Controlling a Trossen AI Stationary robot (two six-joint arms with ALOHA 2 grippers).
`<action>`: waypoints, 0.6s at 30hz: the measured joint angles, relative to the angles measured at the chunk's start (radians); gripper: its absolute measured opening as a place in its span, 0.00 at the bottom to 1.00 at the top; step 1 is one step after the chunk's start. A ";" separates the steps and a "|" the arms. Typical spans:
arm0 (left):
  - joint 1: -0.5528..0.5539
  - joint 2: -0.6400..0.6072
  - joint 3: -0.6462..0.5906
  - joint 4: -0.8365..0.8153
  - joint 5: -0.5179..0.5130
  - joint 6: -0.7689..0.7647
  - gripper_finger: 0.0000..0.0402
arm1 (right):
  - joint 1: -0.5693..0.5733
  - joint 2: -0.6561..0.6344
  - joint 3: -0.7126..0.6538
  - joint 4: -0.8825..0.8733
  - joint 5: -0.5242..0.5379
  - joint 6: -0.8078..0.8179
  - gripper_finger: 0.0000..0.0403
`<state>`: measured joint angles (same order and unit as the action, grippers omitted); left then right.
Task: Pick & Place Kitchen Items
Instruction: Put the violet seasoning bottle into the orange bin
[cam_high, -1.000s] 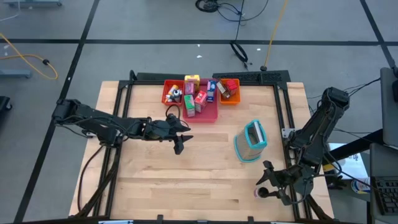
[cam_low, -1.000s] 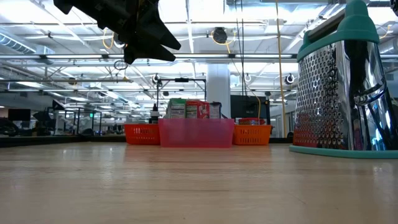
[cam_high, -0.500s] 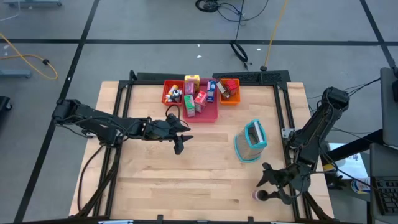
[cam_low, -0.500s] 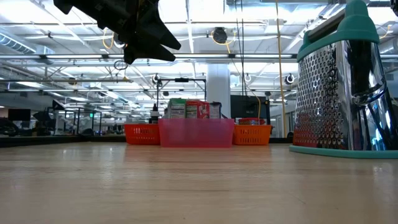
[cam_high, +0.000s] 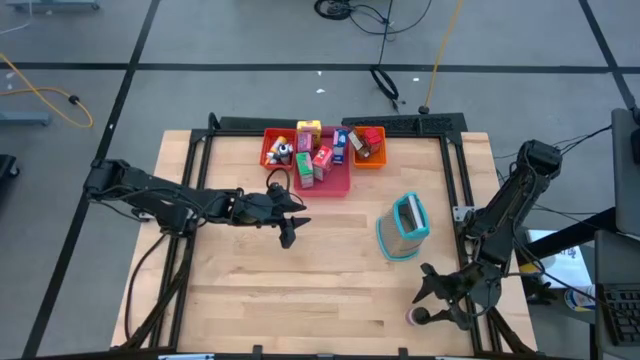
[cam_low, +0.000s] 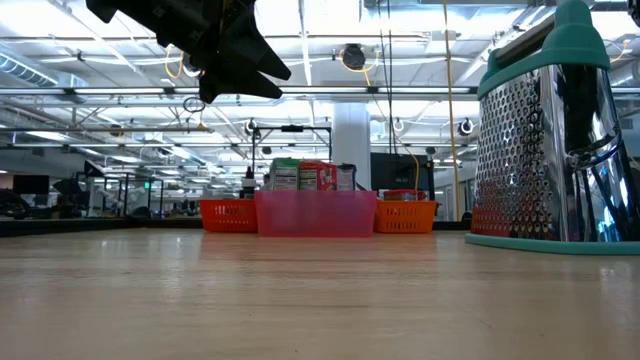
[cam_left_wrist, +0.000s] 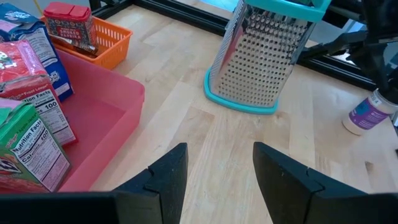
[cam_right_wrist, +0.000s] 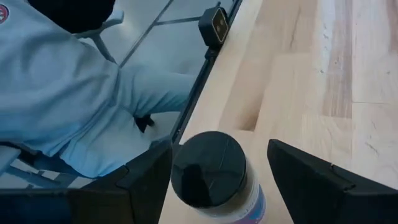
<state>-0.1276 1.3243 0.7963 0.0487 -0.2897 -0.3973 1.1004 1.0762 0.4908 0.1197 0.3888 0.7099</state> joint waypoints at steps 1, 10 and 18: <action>0.000 0.000 0.000 0.000 0.000 0.000 0.46 | 0.000 -0.002 0.000 -0.001 -0.001 0.000 0.64; 0.000 0.000 0.000 0.000 0.000 -0.007 0.46 | 0.000 -0.019 0.000 -0.016 -0.103 -0.018 0.64; 0.000 0.000 0.000 0.000 0.000 -0.024 0.46 | 0.001 -0.019 0.000 -0.049 -0.105 -0.015 0.64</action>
<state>-0.1276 1.3243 0.7963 0.0483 -0.2897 -0.4217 1.1011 1.0569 0.4908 0.0711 0.2836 0.6945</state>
